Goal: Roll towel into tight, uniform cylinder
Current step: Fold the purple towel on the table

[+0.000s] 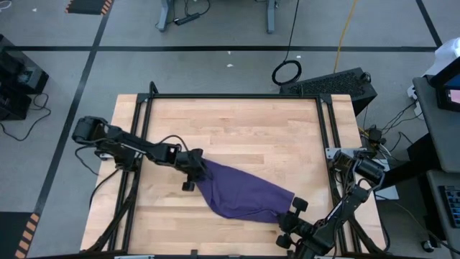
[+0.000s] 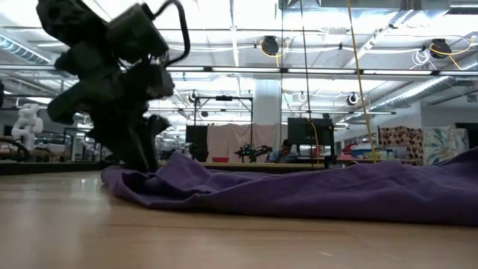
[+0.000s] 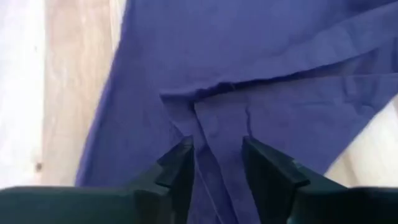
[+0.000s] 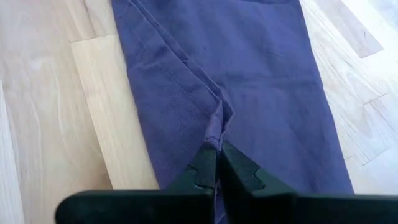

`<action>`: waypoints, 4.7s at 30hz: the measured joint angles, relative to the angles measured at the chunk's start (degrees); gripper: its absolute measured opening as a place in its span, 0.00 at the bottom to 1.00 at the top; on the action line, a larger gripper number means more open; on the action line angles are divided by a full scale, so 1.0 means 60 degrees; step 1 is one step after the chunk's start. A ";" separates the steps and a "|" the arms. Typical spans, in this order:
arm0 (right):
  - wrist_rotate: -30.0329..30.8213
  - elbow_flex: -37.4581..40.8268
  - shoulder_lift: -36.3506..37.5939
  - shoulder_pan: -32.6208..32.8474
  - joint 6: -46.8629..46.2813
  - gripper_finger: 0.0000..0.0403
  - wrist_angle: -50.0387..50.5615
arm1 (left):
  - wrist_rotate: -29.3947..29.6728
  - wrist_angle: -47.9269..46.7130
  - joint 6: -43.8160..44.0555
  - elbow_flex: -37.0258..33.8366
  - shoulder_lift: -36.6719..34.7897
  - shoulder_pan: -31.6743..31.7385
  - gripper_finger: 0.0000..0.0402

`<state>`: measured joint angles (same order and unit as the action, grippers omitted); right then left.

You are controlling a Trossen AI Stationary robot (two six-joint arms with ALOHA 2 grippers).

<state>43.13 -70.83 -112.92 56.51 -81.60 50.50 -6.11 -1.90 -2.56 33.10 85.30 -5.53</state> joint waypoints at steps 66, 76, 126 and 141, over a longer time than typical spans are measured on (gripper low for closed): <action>-0.0503 0.0000 0.0000 0.0092 0.2222 0.00 -0.1739 | 0.0479 -0.0020 -0.0601 -0.0313 -0.1021 -0.1405 0.54; -0.0503 0.0000 0.0000 0.0092 0.2244 0.00 -0.1837 | 0.0998 -0.0438 -0.0903 -0.0306 -0.0653 -0.1485 0.54; -0.0958 0.0000 0.0000 0.0095 0.1883 0.00 -0.1968 | -0.0746 -0.0674 -0.1593 0.0251 0.0070 -0.1003 0.01; -0.0954 0.0000 0.0316 0.0012 0.1726 0.00 -0.2776 | 0.1559 -0.2549 0.2570 0.0251 -0.2680 -0.4806 0.00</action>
<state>37.41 -70.83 -111.02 56.58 -71.25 33.85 3.24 -17.20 12.86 34.61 69.22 -34.36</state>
